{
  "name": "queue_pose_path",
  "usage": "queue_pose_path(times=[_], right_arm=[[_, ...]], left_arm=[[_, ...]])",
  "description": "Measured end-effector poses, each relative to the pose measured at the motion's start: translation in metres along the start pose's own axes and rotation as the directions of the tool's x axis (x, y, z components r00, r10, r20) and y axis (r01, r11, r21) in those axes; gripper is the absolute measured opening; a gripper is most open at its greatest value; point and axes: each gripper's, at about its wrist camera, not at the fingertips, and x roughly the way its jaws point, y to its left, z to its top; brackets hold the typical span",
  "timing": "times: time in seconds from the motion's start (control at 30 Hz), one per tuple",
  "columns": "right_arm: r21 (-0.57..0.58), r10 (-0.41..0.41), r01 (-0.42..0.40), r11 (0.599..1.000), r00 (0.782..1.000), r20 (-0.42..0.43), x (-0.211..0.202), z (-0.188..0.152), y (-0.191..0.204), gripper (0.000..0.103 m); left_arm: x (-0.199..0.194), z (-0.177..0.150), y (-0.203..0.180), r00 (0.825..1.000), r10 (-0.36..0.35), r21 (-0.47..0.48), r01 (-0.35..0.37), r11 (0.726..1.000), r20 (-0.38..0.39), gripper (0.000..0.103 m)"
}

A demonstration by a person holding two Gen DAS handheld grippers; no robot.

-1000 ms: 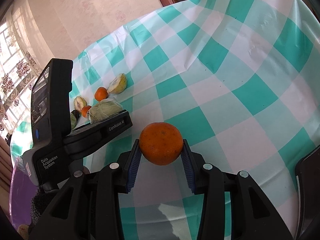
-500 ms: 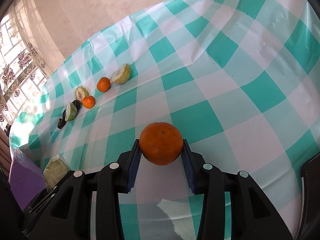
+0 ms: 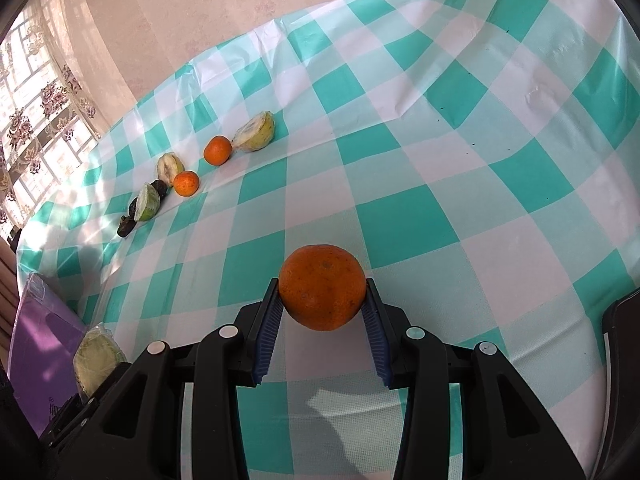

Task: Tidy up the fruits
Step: 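Carry the cabbage and orange to the box and release both inside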

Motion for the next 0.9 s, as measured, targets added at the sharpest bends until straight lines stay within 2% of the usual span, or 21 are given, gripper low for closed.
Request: queue_pose_path(times=[0.4, 0.57, 0.7, 0.8, 0.9], right_arm=[[-0.108, 0.054, -0.060, 0.992, 0.997, -0.059, -0.002, -0.026, 0.044, 0.040], [-0.161, 0.081, -0.093, 0.983, 0.994, -0.078, -0.004, -0.037, 0.066, 0.040], [-0.198, 0.121, -0.134, 0.971, 0.990, -0.077, -0.011, -0.046, 0.083, 0.040], [-0.224, 0.155, -0.172, 0.959, 0.984, -0.091, -0.017, -0.053, 0.098, 0.040], [-0.260, 0.181, -0.199, 0.945, 0.979, -0.092, -0.025, -0.056, 0.115, 0.040]], left_arm=[[-0.017, -0.007, 0.014, 0.999, -0.007, -0.004, 0.008, 1.000, 0.031, 0.058], [-0.033, -0.013, 0.016, 0.997, 0.034, 0.024, -0.036, 0.999, 0.065, 0.058], [-0.066, -0.014, 0.009, 0.981, 0.083, 0.082, -0.098, 0.992, 0.175, 0.058], [-0.093, -0.010, 0.014, 0.961, 0.116, 0.070, -0.137, 0.988, 0.251, 0.059], [-0.114, -0.005, 0.029, 0.947, 0.146, 0.032, -0.161, 0.986, 0.287, 0.059]])
